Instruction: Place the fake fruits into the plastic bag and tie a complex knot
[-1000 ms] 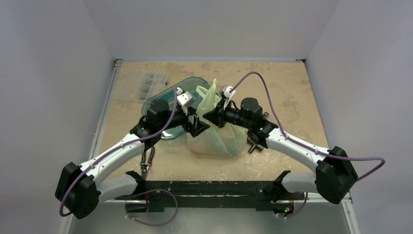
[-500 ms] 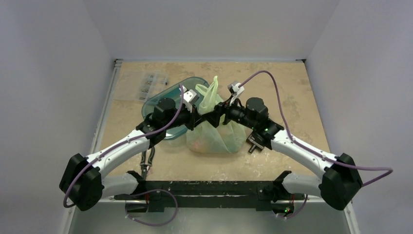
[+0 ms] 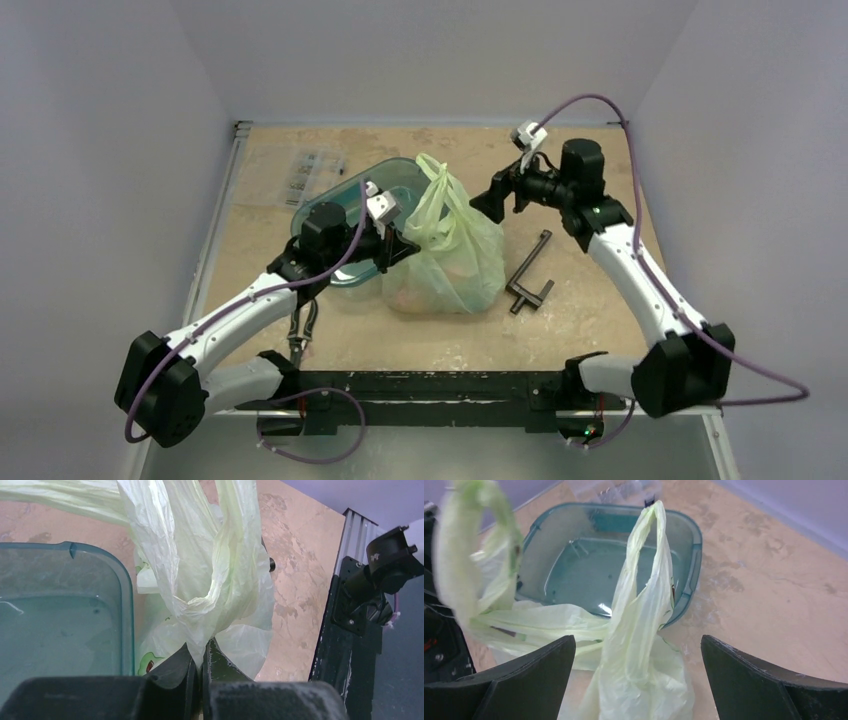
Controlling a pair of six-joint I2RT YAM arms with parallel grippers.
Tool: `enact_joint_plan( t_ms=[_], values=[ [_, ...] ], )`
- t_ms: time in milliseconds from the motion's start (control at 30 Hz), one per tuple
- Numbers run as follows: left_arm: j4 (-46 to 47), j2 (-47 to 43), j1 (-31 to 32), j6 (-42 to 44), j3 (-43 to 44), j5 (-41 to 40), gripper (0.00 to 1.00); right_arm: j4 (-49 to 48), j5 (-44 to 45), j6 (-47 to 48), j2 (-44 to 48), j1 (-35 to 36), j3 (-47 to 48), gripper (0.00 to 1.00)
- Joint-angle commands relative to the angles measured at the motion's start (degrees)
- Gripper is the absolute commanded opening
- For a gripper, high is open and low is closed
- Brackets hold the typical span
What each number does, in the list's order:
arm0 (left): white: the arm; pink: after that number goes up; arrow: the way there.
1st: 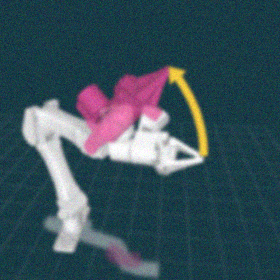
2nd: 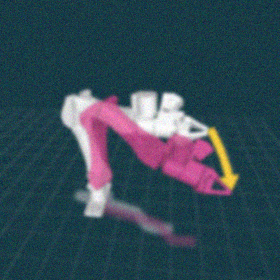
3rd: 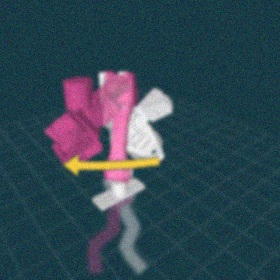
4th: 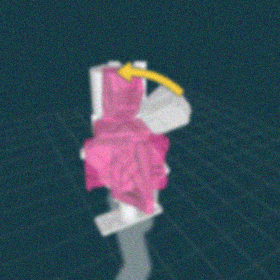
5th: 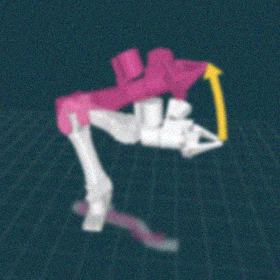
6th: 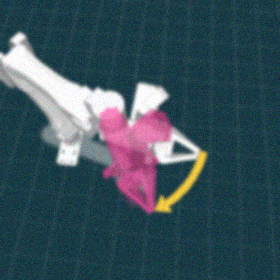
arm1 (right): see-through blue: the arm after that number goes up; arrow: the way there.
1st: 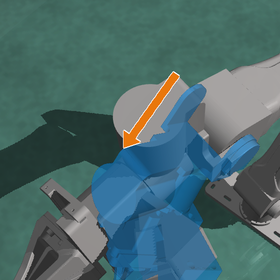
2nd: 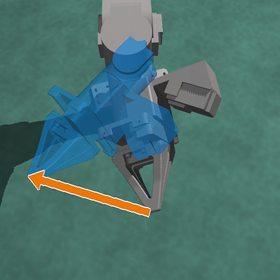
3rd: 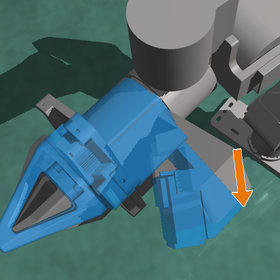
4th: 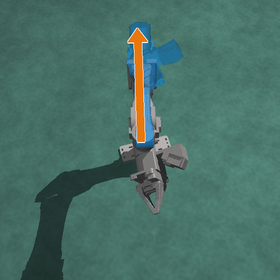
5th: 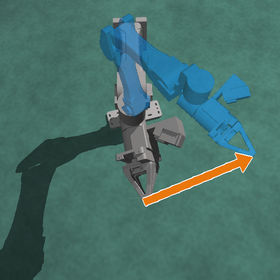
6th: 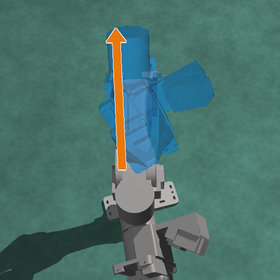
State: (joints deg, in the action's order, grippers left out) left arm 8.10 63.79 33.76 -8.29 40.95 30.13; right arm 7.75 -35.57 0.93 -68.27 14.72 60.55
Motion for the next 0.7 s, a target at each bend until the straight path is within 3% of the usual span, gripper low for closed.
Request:
enact_joint_plan(
  t_ms=[0,333,533,667],
  values=[
    [2.36,-0.32,-0.36,5.44,-0.56,5.3,0.0,15.89,-12.73,14.81,-11.67,-0.22,10.04,0.99],
    [1.81,0.95,-0.43,11.77,-0.59,7.37,0.0,26.81,-20.52,24.99,-24.66,-0.01,19.1,0.99],
    [0.54,2.7,-1.39,13.18,1.02,9.21,0.0,25.07,-22.08,24.51,-24.61,3.54,17.16,0.99],
    [-1.48,2.77,-1.57,15.41,1.88,11.06,0.0,18.07,-18.81,21.65,-23.18,5.05,13.16,0.99]
  ],
)
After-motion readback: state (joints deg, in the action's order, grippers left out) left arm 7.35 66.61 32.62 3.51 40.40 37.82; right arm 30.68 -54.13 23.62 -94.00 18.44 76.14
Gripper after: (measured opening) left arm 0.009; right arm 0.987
